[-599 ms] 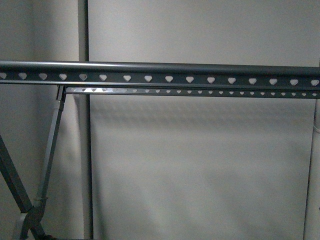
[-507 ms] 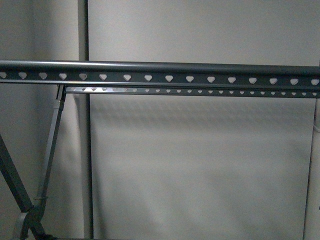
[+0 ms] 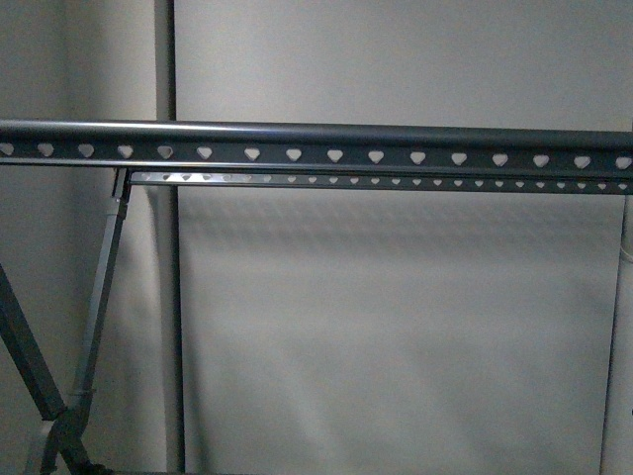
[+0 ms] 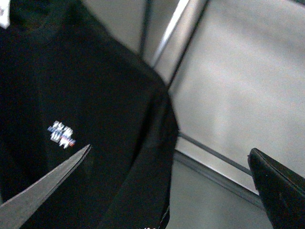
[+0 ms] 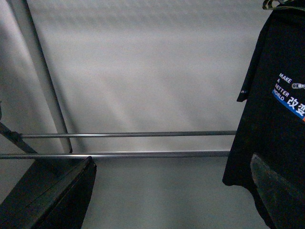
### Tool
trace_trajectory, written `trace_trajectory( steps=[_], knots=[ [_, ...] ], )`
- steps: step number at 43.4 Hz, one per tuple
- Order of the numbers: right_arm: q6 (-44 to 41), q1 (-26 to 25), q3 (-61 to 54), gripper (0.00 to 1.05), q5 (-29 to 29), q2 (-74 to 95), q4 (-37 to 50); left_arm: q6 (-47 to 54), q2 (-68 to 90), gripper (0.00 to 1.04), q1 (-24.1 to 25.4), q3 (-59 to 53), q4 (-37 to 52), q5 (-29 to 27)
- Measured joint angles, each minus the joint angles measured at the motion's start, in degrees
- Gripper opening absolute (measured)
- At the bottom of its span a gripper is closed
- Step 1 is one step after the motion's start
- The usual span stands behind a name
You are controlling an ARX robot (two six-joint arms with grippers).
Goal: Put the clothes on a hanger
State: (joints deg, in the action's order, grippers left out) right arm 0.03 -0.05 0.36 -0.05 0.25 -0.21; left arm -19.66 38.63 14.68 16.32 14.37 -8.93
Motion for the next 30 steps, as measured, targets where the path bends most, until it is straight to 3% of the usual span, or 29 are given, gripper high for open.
trace_trajectory(
  steps=[11, 30],
  knots=[
    [0.0, 0.0, 0.0, 0.97, 0.0, 0.0, 0.0, -14.9, 30.2, 0.98, 4.3, 19.1, 0.7, -11.4],
    [0.0, 0.0, 0.0, 0.97, 0.0, 0.0, 0.0, -18.2, 51.0, 0.98, 6.2, 37.8, -2.7, -17.7]
  ],
)
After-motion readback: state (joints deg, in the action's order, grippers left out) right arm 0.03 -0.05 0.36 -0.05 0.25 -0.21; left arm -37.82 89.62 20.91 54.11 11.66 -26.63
